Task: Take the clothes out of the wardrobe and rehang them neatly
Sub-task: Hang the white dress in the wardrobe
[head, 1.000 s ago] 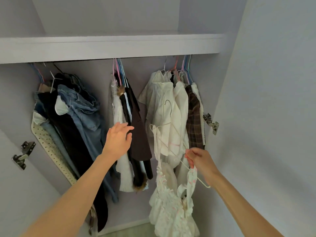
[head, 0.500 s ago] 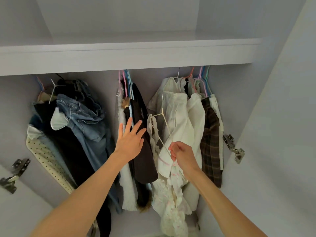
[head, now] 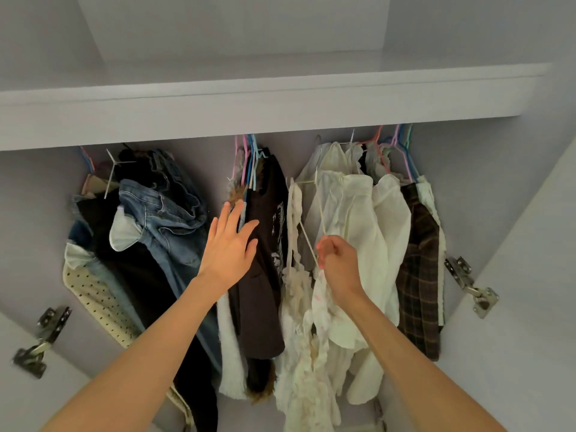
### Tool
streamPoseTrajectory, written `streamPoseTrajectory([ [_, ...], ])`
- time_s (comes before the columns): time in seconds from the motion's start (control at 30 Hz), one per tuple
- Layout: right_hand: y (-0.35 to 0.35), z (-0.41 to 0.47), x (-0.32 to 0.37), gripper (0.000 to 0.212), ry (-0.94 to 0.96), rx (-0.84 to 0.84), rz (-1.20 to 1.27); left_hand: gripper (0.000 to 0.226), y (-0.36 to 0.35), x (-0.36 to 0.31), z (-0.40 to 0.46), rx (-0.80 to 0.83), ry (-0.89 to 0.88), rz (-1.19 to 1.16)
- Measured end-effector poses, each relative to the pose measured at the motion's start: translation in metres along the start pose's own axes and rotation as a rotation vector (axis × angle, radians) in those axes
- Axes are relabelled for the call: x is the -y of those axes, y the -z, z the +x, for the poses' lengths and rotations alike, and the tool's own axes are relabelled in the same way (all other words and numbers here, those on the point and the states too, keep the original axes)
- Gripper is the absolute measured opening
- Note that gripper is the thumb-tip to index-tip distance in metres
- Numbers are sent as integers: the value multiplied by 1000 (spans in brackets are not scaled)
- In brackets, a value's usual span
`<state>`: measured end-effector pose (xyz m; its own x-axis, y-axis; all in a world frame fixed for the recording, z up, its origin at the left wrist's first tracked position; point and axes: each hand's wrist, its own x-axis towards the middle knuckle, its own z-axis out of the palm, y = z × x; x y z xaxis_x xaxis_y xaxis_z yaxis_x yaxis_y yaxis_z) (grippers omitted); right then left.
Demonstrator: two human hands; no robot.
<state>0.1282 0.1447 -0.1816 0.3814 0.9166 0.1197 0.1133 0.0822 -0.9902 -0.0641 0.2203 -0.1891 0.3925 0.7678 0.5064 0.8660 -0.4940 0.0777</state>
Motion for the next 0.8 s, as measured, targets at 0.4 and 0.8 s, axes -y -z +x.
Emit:
streamPoseTrajectory([
  [0.4,-19,110,48,36,77,-130,27,60,-9,8,-4,25,108,-72],
  [0.8,6,148,2,26,-70,-238,-156,64,-13,8,-6,62,147,-198],
])
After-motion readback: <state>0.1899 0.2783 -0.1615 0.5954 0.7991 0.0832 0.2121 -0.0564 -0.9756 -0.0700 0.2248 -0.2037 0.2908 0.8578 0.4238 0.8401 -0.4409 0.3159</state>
